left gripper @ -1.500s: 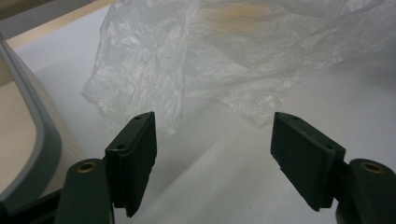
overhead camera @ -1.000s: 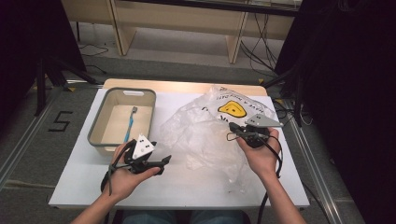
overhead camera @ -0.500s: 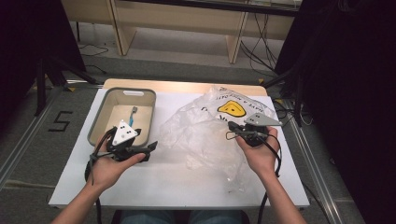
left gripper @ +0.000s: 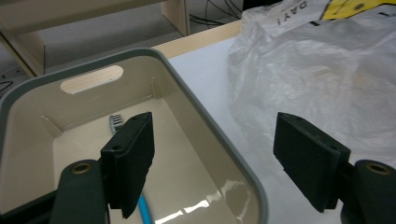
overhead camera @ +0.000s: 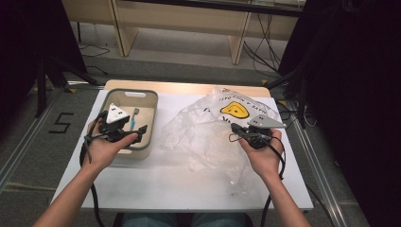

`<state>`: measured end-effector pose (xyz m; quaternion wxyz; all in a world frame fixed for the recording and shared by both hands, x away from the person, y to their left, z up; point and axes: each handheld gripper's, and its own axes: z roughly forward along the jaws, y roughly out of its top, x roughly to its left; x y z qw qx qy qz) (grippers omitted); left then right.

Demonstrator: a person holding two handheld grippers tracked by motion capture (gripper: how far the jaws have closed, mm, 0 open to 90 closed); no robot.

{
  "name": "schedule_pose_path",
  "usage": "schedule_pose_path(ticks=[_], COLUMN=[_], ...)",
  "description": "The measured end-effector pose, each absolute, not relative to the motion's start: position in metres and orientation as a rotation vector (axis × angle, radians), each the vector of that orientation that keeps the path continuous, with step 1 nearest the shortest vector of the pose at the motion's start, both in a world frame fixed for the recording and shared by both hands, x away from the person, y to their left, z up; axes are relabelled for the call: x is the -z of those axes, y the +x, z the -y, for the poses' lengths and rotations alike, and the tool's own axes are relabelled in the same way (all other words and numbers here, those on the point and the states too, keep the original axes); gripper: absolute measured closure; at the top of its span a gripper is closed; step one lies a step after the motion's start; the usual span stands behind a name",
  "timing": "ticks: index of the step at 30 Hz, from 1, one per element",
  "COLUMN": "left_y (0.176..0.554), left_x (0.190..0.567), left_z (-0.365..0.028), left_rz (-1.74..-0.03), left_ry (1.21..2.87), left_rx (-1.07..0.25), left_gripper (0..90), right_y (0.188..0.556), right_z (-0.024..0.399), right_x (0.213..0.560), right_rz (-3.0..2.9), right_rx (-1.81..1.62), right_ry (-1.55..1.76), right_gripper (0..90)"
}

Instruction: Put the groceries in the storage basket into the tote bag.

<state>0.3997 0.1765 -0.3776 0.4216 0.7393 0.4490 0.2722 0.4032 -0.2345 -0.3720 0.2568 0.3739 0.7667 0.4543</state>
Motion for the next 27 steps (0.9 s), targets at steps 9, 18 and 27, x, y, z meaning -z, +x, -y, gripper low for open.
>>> schedule_pose_path(ticks=[9,18,27], left_y=[0.439,0.47,0.499], left_x=[0.388,0.402,0.413], left_z=[-0.184,-0.186,-0.19], left_rz=[-1.248,-1.331,-1.401], left_ry=[1.907,1.972,2.016], left_rx=[-0.688,-0.658,-0.648], left_gripper=[29.6,30.2,31.8], right_y=[0.403,0.403,0.403], right_z=[0.233,0.235,0.235], right_x=[0.372,0.373,0.373], right_rz=[-2.087,-2.085,-2.078], right_rx=[-1.237,-1.245,-1.247], right_ry=[1.014,1.017,1.023], right_gripper=[90.0,90.0,90.0])
